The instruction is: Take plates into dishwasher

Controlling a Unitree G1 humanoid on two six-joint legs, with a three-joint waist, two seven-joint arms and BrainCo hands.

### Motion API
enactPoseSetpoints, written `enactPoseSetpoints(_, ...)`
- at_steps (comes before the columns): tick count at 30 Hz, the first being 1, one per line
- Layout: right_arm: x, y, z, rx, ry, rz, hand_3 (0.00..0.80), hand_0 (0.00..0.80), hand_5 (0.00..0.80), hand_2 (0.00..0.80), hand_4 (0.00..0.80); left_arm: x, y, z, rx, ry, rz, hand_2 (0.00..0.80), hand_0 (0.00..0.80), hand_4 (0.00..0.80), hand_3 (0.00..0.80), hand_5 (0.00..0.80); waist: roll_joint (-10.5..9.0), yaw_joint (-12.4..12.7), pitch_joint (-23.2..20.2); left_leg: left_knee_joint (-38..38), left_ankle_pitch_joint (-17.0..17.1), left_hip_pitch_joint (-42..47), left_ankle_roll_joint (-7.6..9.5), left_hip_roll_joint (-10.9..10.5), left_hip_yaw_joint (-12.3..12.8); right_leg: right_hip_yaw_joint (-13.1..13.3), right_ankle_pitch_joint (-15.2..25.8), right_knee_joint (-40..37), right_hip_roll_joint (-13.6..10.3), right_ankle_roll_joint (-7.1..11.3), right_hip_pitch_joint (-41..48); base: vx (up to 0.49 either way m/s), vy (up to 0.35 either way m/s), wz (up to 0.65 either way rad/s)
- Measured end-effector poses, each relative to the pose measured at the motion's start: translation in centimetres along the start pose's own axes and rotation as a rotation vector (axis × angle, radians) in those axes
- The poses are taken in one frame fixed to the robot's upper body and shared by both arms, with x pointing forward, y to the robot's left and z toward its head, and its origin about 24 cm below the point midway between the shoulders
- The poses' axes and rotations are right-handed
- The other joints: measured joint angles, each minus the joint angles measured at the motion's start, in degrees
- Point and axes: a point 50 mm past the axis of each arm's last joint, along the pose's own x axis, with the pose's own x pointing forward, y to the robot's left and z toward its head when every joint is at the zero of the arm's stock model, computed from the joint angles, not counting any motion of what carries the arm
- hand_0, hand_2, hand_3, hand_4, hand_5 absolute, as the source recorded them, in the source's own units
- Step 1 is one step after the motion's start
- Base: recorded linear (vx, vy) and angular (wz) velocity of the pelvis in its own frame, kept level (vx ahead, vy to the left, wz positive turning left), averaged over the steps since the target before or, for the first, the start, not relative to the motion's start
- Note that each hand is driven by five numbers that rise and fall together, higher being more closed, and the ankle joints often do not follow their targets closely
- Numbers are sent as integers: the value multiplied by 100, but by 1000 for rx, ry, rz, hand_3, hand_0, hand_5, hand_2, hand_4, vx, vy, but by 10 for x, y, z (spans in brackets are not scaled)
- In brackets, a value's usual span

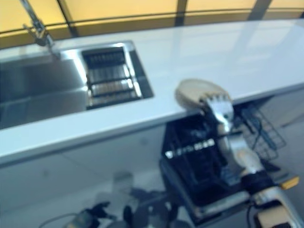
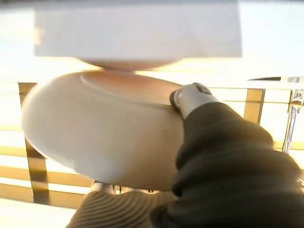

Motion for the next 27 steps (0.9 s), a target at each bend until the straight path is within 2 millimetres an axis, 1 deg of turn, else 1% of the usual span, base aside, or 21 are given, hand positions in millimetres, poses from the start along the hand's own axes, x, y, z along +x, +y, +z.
enactPoseSetpoints(17, 0, 0, 1, 10, -12, -9, 800, 800, 800, 800, 800, 0, -1, -1, -1, 1, -1, 0, 0, 0, 0, 0, 0, -6, 0, 1, 32, 0, 4, -7, -22, 1, 11, 1, -6, -16, 12, 0, 0, 0)
enactPoseSetpoints(24, -2, -6, -5, 43, 31, -35, 800, 800, 800, 800, 800, -1, -2, -3, -3, 5, -3, 0, 0, 0, 0, 0, 0, -11, 0, 0, 32, -1, 4, -9, -22, 4, 12, 1, -7, -16, 12, 0, 0, 0)
enactPoseSetpoints(27, -5, -12, -6, 56, 46, -72, 800, 800, 800, 800, 800, -1, -3, -4, -6, 9, -4, 0, 0, 0, 0, 0, 0, -20, 0, -1, 32, -1, 4, -9, -21, 5, 12, 1, -7, -16, 11, 0, 0, 0)
